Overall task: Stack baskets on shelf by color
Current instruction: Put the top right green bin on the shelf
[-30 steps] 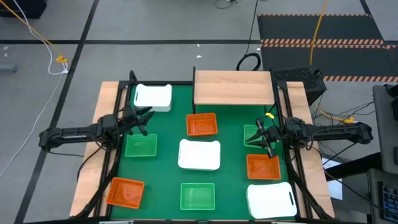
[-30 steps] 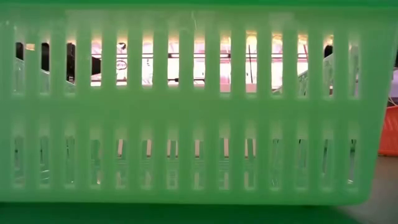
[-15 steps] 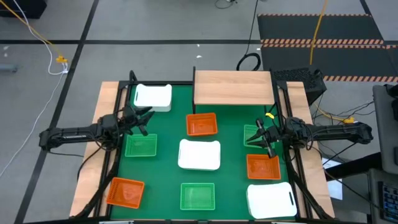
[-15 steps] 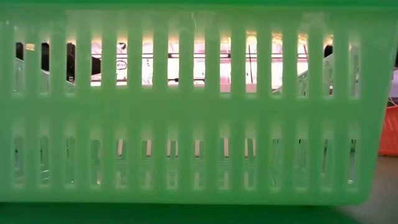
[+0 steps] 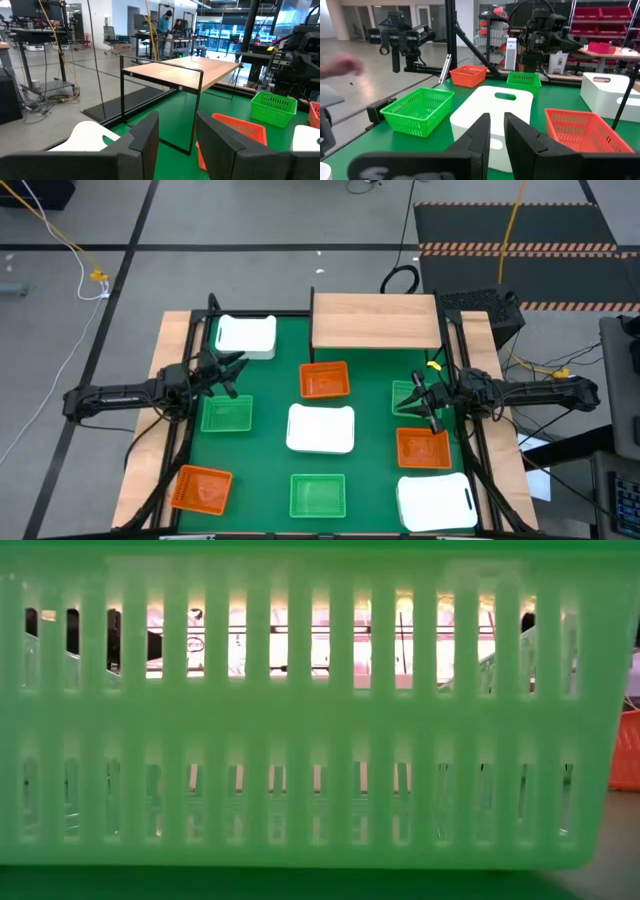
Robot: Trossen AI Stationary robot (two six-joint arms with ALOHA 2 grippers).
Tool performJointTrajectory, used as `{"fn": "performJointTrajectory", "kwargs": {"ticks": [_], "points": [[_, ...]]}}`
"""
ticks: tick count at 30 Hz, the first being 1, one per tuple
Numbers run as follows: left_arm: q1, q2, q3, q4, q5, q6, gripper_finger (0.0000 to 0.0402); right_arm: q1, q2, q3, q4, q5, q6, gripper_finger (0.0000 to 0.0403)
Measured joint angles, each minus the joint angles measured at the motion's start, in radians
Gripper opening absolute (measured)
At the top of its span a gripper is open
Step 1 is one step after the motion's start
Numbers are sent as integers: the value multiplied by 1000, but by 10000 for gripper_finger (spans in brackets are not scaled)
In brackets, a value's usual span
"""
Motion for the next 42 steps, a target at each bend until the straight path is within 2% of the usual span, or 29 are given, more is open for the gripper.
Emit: {"fn": "performJointTrajectory", "kwargs": {"ticks": [10, 15, 17, 22, 25, 32, 39, 42], "points": [[0, 0, 0, 0, 0, 0, 131, 0, 0, 0, 6, 0, 2, 47], [0, 0, 0, 0, 0, 56, 131, 0, 0, 0, 181, 15, -81, 47], [0, 0, 0, 0, 0, 77, 131, 0, 1, 0, 227, 89, -63, 47], [0, 0, 0, 1, 0, 85, 131, -2, 26, 1, 218, 408, 33, 47], [0, 0, 0, 18, -1, 93, 131, -10, 55, 29, 220, 523, 82, 47], [0, 0, 0, 165, -2, 218, 131, -53, 147, 178, 153, 531, 106, 65], [-4, 0, 0, 177, 27, 114, 131, -88, 266, 325, -34, 586, 177, 102], [-3, 0, 0, 186, 19, 115, 131, -99, 314, 368, -97, 589, 241, 119]]}}
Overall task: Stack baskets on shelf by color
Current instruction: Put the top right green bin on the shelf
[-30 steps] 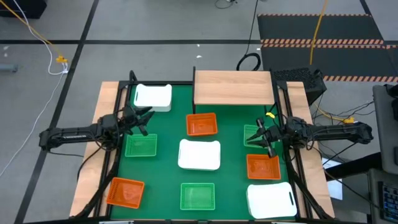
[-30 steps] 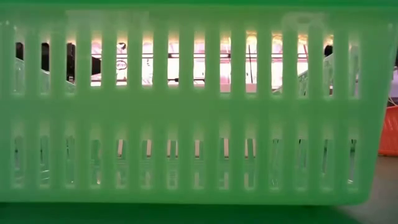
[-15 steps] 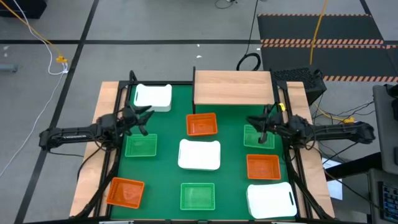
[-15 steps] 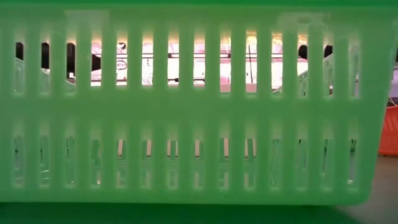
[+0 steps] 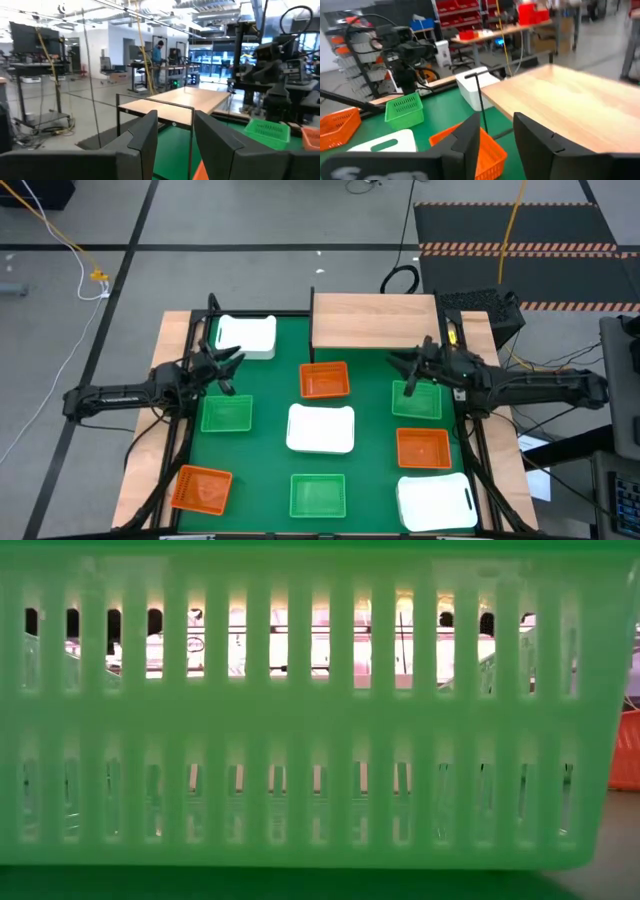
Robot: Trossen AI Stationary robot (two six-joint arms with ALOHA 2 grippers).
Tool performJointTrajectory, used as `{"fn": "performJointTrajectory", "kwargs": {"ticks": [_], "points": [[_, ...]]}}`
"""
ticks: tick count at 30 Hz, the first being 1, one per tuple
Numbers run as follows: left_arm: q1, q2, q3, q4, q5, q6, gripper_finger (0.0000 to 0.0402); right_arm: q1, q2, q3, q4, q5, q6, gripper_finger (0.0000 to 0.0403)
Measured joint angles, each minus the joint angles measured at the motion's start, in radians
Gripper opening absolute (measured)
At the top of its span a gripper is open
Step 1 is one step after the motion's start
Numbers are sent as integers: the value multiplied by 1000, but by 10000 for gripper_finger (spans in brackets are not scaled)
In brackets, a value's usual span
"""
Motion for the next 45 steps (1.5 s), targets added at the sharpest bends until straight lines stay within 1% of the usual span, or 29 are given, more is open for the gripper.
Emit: {"fn": "performJointTrajectory", "kwargs": {"ticks": [4, 8, 11, 15, 18, 21, 23, 26, 27, 35, 40, 43, 45], "points": [[0, 0, 0, 21, 6, 12, 131, -19, 52, 60, -83, 16, 52, 134], [-1, 0, 0, -38, 28, 10, 131, -44, 98, 140, -203, 17, 54, 137], [1, 0, 0, -54, 28, 19, 131, -64, 138, 234, -379, 15, 50, 137], [1, 0, 0, -53, 28, 0, 131, -92, 208, 387, -686, 15, 27, 137], [1, 0, 0, -53, 28, 13, 131, -111, 268, 475, -903, 19, 16, 137], [1, 0, 0, -53, 28, 41, 131, -135, 320, 509, -1043, 11, 16, 137], [1, 7, 0, -51, 28, 60, 131, -139, 353, 502, -1105, -27, 14, 137], [1, 24, 0, -48, 27, 77, 131, -127, 410, 481, -1165, -108, 9, 137], [1, 31, 0, -48, 23, 83, 131, -118, 430, 473, -1176, -119, 8, 137], [1, 115, 0, 18, 19, 95, 131, -102, 551, 426, -1195, -117, -70, 137], [1, 169, 0, 76, 19, 96, 131, -106, 593, 380, -1151, -117, -123, 137], [1, 197, 0, 116, 19, 97, 131, -106, 609, 370, -1130, -137, -140, 134], [1, 212, 0, 134, 19, 108, 131, -106, 612, 370, -1120, -168, -142, 121]]}}
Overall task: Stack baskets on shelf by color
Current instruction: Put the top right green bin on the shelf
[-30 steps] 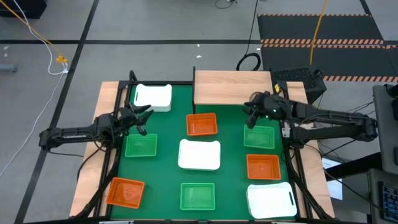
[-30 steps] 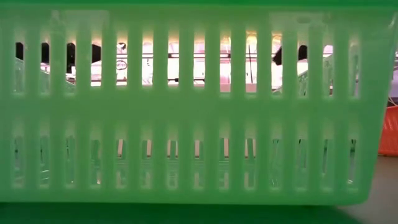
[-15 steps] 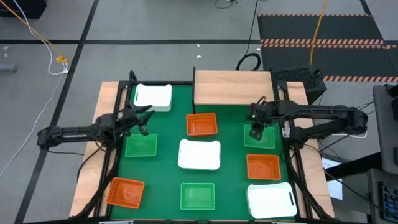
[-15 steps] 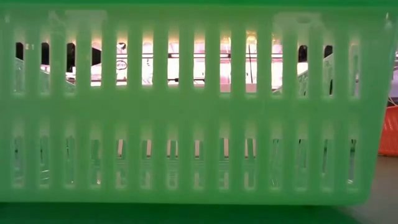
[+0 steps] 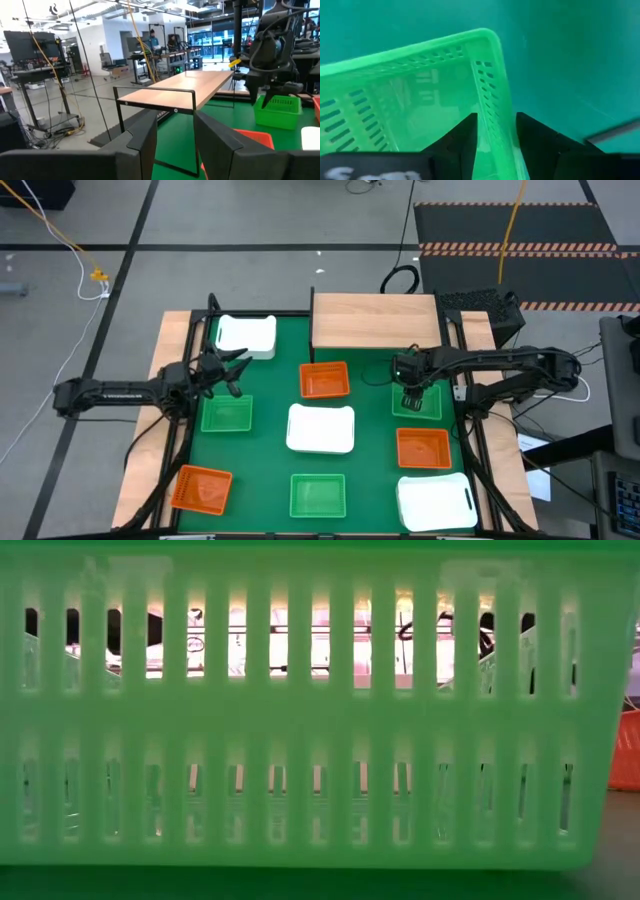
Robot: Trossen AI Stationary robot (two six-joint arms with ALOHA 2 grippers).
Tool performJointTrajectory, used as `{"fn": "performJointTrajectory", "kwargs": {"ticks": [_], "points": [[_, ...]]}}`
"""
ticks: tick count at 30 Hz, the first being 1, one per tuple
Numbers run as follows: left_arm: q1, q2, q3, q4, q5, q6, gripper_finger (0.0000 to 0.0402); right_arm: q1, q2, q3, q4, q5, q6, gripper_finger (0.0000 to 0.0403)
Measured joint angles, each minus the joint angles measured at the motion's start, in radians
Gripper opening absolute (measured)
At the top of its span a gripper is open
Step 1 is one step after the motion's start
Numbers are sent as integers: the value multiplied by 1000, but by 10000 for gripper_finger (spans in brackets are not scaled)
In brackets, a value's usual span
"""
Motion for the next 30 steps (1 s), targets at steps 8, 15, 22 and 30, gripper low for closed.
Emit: {"fn": "performJointTrajectory", "kwargs": {"ticks": [8, 15, 22, 30], "points": [[0, 40, 0, 48, -22, 20, 131, 0, 0, 0, 32, -83, 4, 14], [0, 44, 0, 50, -35, 19, 131, -1, -42, 90, 31, -108, 41, 7], [0, 44, 0, 82, -40, 18, 131, -30, -134, 348, 33, -129, 69, 4], [0, 45, 0, 82, -45, 9, 131, -264, -157, 633, -32, 55, 217, 3]]}}
